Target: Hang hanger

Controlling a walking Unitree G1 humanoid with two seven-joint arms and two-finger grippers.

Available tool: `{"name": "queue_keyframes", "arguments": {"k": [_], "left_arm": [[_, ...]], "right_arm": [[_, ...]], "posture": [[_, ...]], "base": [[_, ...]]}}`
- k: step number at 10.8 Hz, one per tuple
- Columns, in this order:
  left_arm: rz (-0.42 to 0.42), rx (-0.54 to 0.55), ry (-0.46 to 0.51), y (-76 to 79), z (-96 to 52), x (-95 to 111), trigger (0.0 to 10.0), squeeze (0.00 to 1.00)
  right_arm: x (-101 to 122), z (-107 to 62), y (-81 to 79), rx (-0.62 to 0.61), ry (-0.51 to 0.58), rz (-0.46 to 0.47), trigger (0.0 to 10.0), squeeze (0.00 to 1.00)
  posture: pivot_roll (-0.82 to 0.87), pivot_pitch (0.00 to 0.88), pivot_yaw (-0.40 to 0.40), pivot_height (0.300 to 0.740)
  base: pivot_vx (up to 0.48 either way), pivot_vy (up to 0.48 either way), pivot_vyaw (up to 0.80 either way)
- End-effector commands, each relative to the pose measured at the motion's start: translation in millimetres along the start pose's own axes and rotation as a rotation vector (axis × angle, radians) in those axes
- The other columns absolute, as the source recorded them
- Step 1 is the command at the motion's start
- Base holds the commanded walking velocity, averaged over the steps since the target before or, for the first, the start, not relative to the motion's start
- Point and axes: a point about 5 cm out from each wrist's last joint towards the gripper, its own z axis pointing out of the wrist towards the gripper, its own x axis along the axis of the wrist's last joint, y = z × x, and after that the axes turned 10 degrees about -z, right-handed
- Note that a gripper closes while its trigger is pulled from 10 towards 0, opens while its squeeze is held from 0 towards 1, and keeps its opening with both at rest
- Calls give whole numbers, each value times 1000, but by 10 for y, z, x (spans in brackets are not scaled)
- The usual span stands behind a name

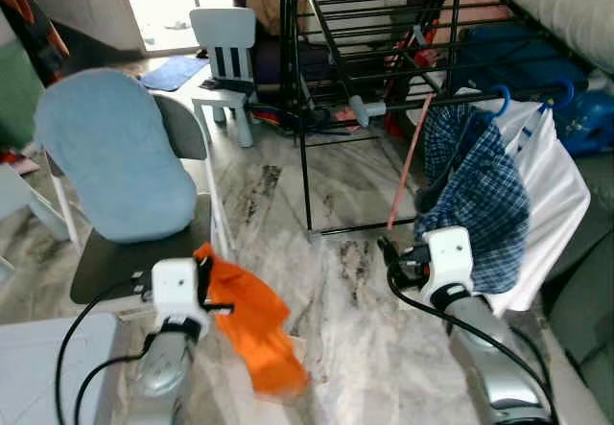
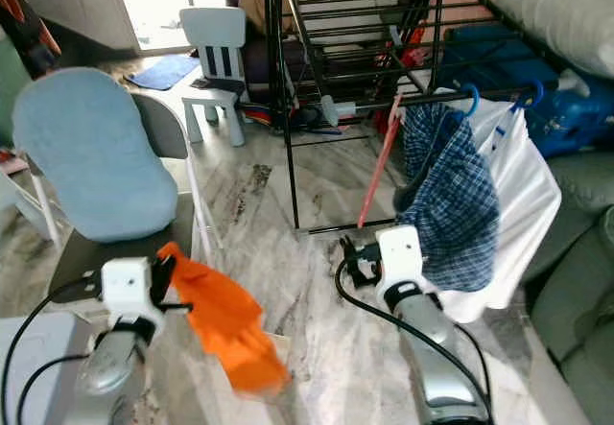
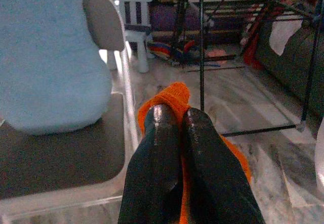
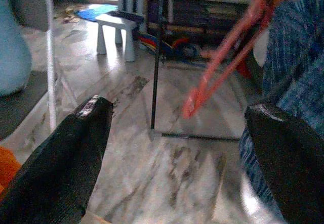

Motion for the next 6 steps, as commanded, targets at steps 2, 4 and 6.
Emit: {"name": "queue_keyframes", "arguments": {"k": [2,4,6], "left_arm": [[-13,-30,22,100,88,31,10000,0],[-25,-16,41,103,120,60,10000,0],[-43,-6,62,58,121,97,10000,0]], "right_arm": [[14,124,-73,9,7,25,10000,0],[173,225,-172,30,68,6,10000,0],[119,166,3,-6,62,-18,10000,0]], "posture": [[-141,0,59,740],[-140,0,46,740],[-148,0,37,740]], "base": [[0,0,0],[0,0,0],[0,0,0]]}}
